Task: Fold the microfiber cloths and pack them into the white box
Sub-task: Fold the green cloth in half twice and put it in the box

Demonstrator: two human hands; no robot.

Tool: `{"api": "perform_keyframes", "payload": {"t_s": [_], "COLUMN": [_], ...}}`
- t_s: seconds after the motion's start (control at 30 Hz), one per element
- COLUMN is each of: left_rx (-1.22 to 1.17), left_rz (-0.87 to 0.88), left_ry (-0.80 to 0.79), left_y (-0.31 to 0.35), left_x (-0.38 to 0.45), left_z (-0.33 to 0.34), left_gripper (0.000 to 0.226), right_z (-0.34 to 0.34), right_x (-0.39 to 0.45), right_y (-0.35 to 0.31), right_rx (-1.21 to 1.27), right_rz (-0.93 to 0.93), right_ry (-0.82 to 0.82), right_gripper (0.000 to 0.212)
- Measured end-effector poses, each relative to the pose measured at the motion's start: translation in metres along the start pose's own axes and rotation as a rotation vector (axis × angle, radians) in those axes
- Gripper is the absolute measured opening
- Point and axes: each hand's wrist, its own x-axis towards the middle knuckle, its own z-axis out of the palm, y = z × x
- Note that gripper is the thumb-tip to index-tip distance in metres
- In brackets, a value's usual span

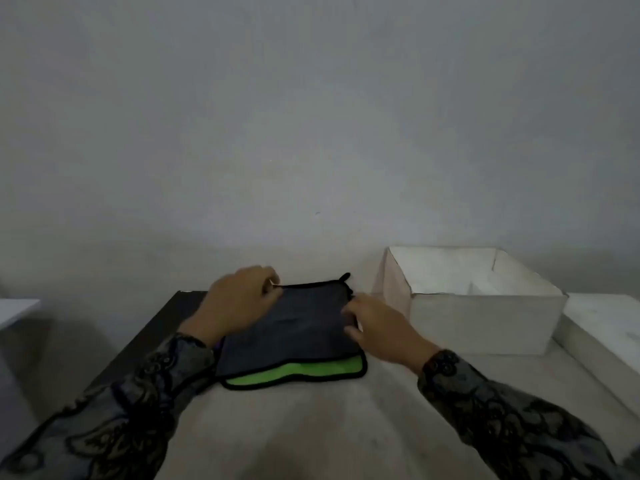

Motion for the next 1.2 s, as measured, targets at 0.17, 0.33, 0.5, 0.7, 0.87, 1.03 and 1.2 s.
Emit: {"api": "perform_keyframes", "payload": {"t_s": [0.17, 0.33, 0.5, 0.7, 0.87, 1.03, 1.2], "left_rx": [0.34, 0.295, 0.163, 0.193, 0.161, 0.234, 0.222], "left_rz": [0.061, -0.01, -0.055, -0.014, -0.063, -0.001, 0.03], "left_ry": [-0.172, -0.326, -0.348, -0.239, -0.099, 0.006, 0.034], "left_y": [-0.018, -0.038, -0.053, -0.052, -0.054, -0.051, -0.065], "left_x": [-0.039, -0.06, -0.069, -0.07, -0.063, -0.04, -0.029], "left_z": [0.051, 0.082, 0.085, 0.09, 0.081, 0.059, 0.041], "left_gripper": [0.024, 0.029, 0.042, 0.026, 0.04, 0.013, 0.033], "right_z": [0.069, 0.098, 0.099, 0.1, 0.09, 0.077, 0.058], "right_x": [-0.031, -0.03, -0.023, -0.02, -0.007, 0.017, 0.028], "right_y": [0.0, 0.009, 0.016, 0.022, 0.025, 0.021, 0.011], "right_rx": [0.02, 0.004, 0.084, 0.099, 0.075, 0.34, 0.476], "right_rz": [0.123, 0.153, 0.198, 0.178, 0.18, 0.196, 0.195], "right_ry": [-0.011, 0.189, 0.268, 0.359, 0.455, 0.475, 0.584], "right_gripper": [0.027, 0.019, 0.012, 0.011, 0.004, 0.007, 0.007]}}
